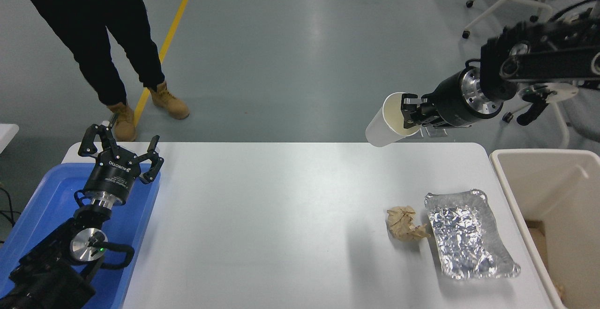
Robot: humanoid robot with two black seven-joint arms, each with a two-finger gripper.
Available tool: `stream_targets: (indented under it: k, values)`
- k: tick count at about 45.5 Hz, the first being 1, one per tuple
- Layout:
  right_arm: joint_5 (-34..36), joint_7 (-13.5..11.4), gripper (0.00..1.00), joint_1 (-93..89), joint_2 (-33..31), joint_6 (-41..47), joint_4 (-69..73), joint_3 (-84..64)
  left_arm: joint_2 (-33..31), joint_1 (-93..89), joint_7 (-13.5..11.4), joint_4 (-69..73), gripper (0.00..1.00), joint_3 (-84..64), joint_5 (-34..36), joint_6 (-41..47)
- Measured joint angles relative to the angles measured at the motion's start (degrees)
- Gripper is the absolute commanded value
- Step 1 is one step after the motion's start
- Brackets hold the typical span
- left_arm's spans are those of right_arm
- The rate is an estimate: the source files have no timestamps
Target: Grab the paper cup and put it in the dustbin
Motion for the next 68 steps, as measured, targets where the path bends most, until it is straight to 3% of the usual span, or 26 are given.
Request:
stream_targets:
  k: [27, 44, 68]
  values:
    - [0.05, -0.2, 0.0, 2.42, -5.73, 2.49, -2.76, 0.06, 0.0, 0.0, 0.0, 0.0, 0.98, 0.0, -0.02, 0.0]
    - [1.07, -0.54, 0.0, -11.24, -9.61, -7.22, -17.35, 0.02, -0.01, 0.01, -0.01, -0.01, 0.98, 0.0, 0.0, -0.03]
    - [11.09, -0.69, 0.0, -39.15, -12.66, -21.28, -42.74, 1.23, 0.01, 0.01, -0.01, -0.04, 0.98, 0.0, -0.02, -0.03]
